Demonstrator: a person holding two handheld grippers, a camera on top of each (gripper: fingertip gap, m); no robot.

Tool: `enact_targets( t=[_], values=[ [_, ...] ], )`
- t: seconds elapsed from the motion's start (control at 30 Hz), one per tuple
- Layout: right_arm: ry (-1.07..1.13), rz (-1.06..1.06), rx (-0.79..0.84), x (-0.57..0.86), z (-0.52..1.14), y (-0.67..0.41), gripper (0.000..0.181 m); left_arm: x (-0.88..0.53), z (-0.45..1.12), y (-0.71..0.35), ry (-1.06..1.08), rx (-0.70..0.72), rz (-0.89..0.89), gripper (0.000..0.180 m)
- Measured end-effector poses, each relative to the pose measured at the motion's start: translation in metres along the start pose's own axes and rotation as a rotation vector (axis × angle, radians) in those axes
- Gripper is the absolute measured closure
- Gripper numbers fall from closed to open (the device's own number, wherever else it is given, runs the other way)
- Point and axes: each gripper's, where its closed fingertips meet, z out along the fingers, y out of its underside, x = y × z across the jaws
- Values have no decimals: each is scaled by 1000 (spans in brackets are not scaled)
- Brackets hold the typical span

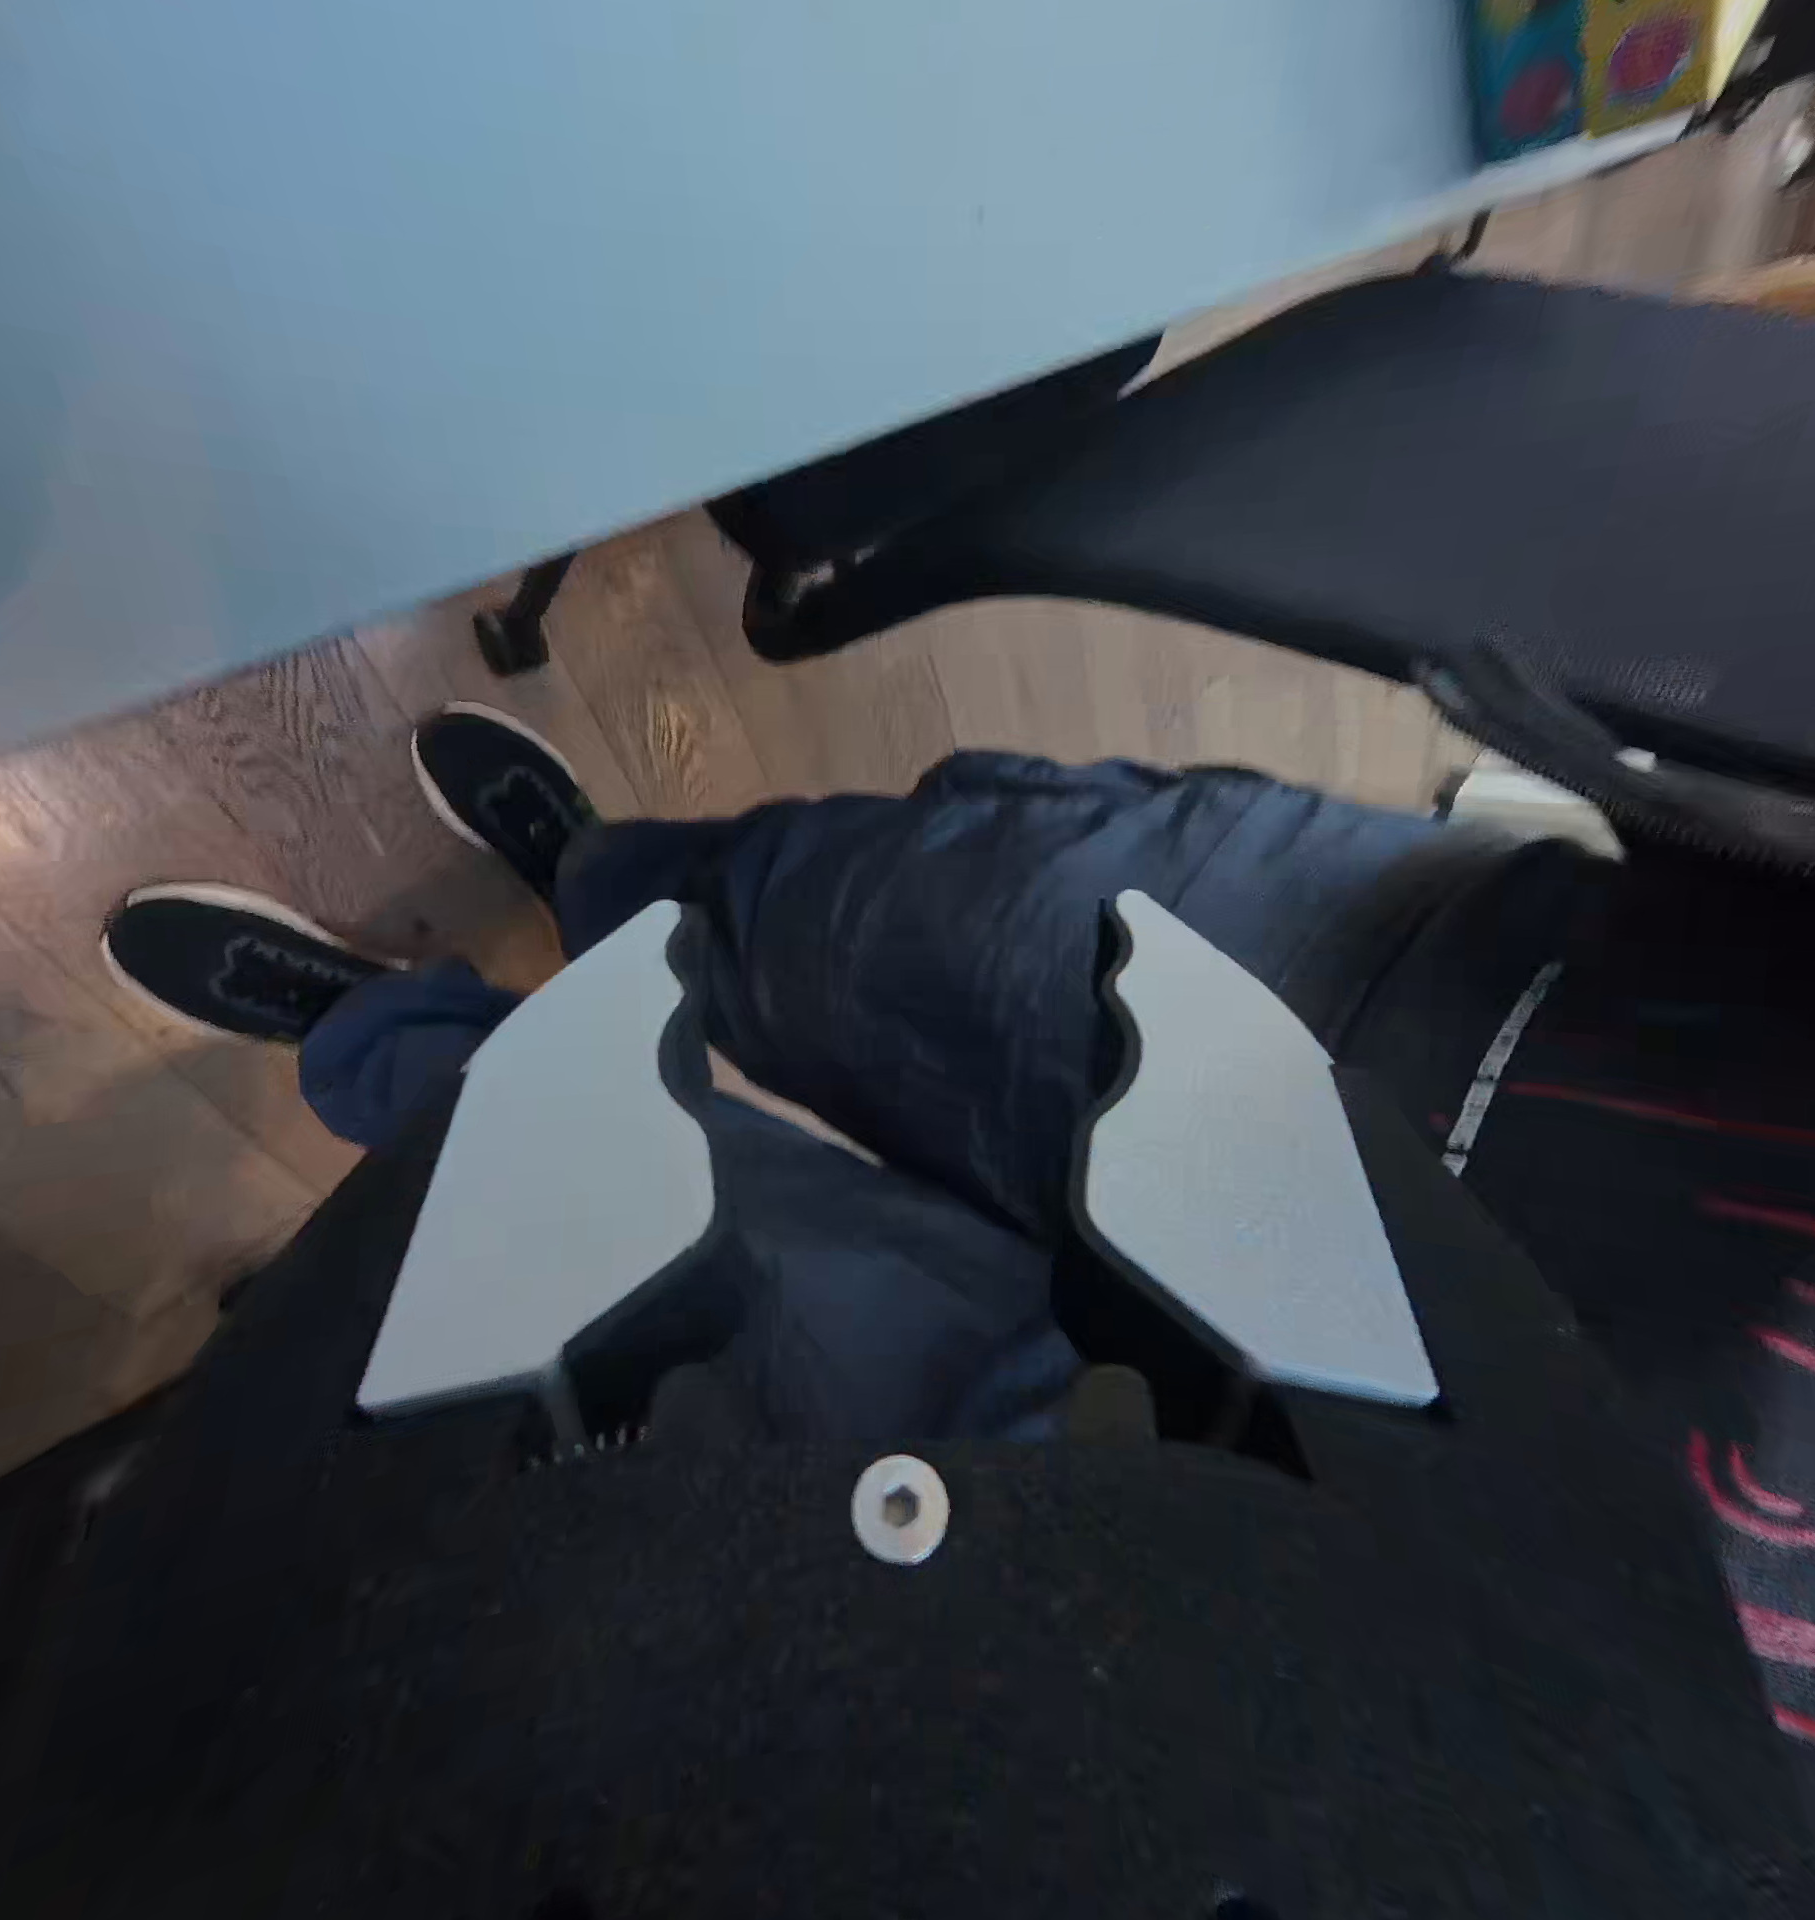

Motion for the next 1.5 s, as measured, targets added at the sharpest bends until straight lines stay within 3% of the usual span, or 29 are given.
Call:
enact_targets(
  t=[0.07, 0.13, 0.23, 0.37, 0.43, 0.53, 0.6, 1.03, 1.13, 1.17, 1.2, 1.37, 1.5],
  values=[
    [75, -75, -1, 7, -5, -13, 164, -8, 4, -28, 1, 80, -31, 113],
    [2, -16, -4, 2, -12, -18, 157, -17, 3, -46, 58, 104, -187, 112],
    [-99, 64, -6, -8, -30, -13, 132, -34, -11, -68, 82, 242, -345, 114],
    [-189, 17, -6, -16, -79, 29, 129, -36, -30, -71, 132, 314, -408, 119],
    [-29, 49, 36, 31, -102, 61, 130, -31, -35, -71, 168, 325, -410, 119],
    [384, 297, 175, 152, -141, 108, 131, -22, -37, -71, 207, 340, -390, 119],
    [544, 426, 242, 209, -157, 130, 132, -17, -36, -71, 221, 341, -378, 119],
    [854, 395, 12, 294, -111, 142, 141, 12, -47, -41, 242, 347, -349, 123],
    [918, 366, -42, 300, -110, 146, 160, 14, -49, -37, 249, 358, -360, 124],
    [924, 364, -54, 301, -110, 148, 177, 15, -49, -37, 251, 361, -360, 125],
    [909, 369, -54, 301, -109, 148, 181, 15, -49, -36, 252, 363, -359, 126],
    [762, 431, 69, 284, -118, 140, 181, 18, -49, -41, 269, 379, -349, 129],
    [510, 543, 255, 229, -145, 125, 181, 29, -43, -51, 336, 400, -345, 128]
  ],
)
